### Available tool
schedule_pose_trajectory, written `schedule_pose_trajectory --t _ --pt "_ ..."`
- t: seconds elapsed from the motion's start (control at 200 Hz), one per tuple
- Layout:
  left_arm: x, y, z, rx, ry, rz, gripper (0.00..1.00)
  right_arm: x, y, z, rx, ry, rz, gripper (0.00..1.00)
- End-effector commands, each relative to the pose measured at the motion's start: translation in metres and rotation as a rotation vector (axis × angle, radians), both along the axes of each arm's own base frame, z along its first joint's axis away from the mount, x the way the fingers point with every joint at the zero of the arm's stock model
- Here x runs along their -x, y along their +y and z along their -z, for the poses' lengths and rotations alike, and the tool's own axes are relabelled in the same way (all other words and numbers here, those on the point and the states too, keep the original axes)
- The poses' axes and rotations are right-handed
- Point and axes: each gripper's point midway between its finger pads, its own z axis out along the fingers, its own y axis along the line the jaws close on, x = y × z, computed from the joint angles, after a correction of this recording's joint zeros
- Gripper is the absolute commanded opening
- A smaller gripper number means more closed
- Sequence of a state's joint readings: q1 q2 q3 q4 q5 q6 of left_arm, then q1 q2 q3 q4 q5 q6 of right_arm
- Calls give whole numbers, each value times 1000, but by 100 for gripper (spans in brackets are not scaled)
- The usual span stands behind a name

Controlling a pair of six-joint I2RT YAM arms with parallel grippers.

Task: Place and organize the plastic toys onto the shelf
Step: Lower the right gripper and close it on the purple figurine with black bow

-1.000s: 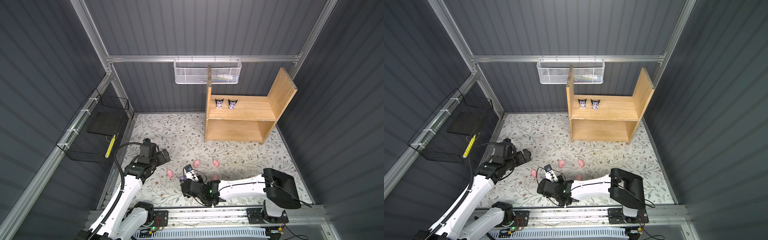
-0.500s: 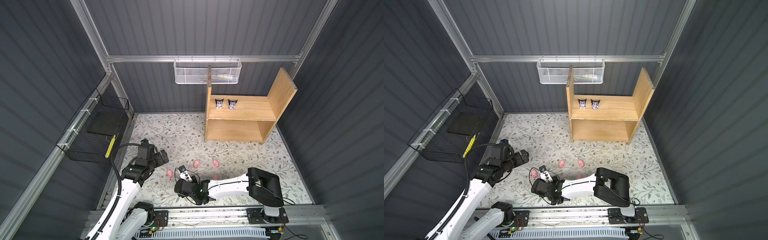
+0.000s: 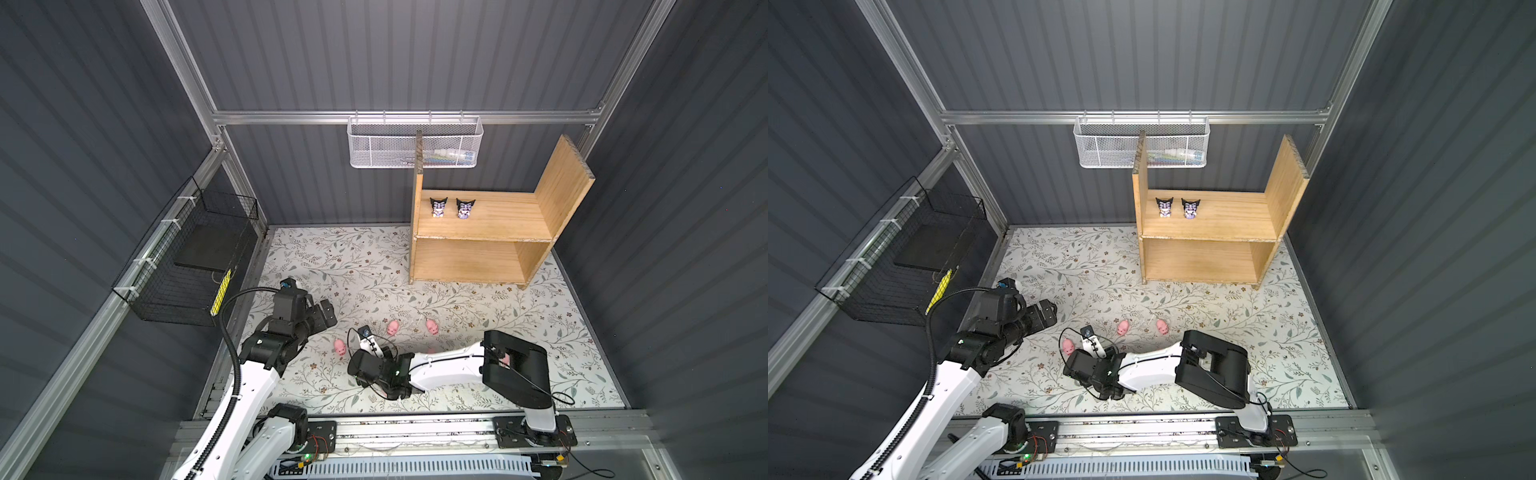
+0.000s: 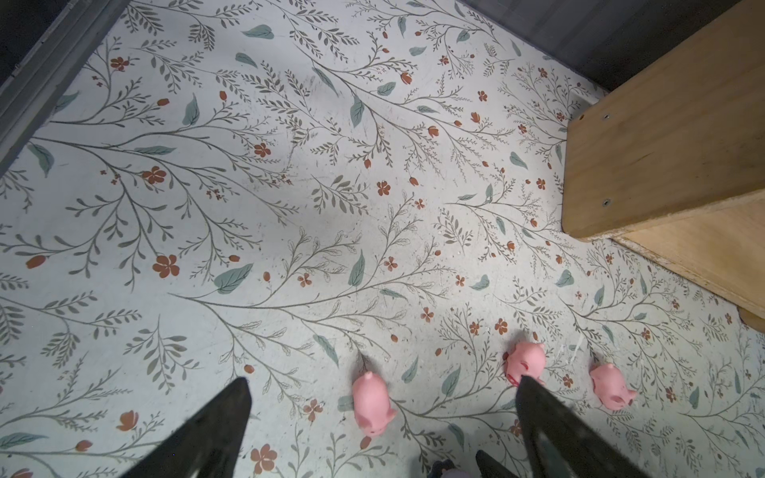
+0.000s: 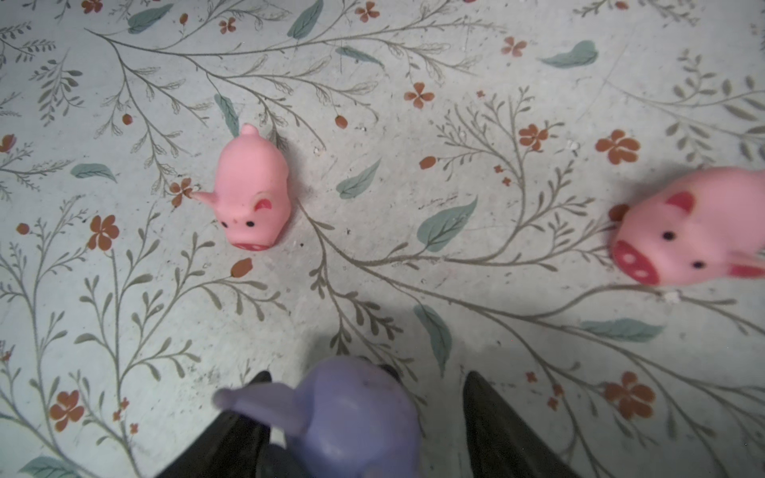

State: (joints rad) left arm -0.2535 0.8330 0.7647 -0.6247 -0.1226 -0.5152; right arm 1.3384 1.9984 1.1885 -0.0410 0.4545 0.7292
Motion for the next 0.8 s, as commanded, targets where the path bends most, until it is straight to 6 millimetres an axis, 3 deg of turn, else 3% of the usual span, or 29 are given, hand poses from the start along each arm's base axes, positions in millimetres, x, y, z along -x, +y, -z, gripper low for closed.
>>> schedule_pose_trajectory --t 0.0,0.36,0.795 --pt "-2 1 -9 -8 -25 11 100 -4 3 7 16 3 3 67" --pt "-1 1 -8 -6 -29 12 100 -9 1 21 34 25 38 61" --pt "1 0 -8 1 -32 15 99 -11 -1 27 54 35 43 39"
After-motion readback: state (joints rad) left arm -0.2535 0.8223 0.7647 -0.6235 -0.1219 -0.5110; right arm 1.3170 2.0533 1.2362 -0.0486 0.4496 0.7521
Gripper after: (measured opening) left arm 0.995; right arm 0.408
